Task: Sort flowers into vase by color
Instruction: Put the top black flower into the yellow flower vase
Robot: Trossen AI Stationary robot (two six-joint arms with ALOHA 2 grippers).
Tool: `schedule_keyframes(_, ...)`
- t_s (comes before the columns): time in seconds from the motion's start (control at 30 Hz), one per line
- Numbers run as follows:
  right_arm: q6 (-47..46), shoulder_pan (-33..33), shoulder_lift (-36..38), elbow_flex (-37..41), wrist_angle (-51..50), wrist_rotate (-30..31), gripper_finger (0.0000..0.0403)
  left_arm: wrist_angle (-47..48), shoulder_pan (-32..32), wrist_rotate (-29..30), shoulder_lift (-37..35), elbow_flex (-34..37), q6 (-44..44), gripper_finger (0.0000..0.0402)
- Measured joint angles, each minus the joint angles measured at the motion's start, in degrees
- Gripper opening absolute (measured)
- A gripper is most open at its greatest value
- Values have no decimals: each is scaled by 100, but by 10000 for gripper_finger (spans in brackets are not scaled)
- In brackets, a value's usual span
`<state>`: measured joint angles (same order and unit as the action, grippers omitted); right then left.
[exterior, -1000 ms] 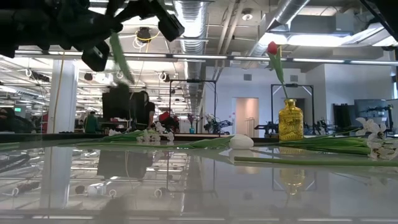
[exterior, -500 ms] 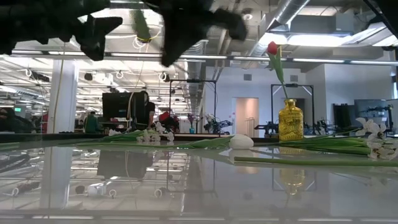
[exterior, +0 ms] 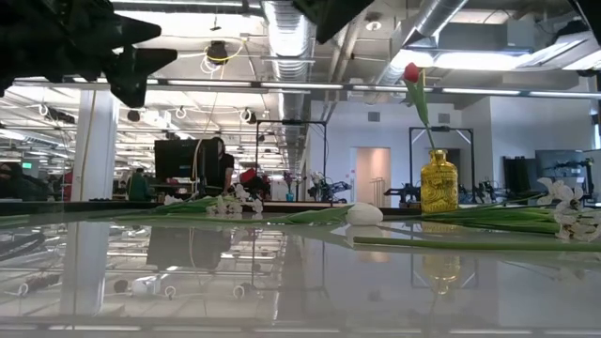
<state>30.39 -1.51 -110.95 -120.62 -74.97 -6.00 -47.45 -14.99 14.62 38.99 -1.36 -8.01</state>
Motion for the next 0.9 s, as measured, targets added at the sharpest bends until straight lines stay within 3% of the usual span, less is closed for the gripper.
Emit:
schedule_keyframes(0.1,-252,105,356,67,-107,-27,23,34,-6,-185,-76,63,-83,174)
schedule_keyframes(0.23,-547,358,1343,1236,663,-217,23,60,-8,-362,-89,67,-281,174)
schedule_keyframes(0.53,-1819,1550,4771,5632,4406,-305,23,115,-231,-461,-80,69,-467,174)
schedule_keyframes(0.67,-2407,2009,6106,7448,6776,125,25,128,-293,-124,-80,71,-439,174)
schedule_keyframes(0.77,-2489,2244,6698,8537,8167,414,25,152,-296,142,-77,71,-367,174)
schedule_keyframes(0.9,-2524,2614,7123,9546,9057,1109,24,157,-296,382,-77,72,-331,174)
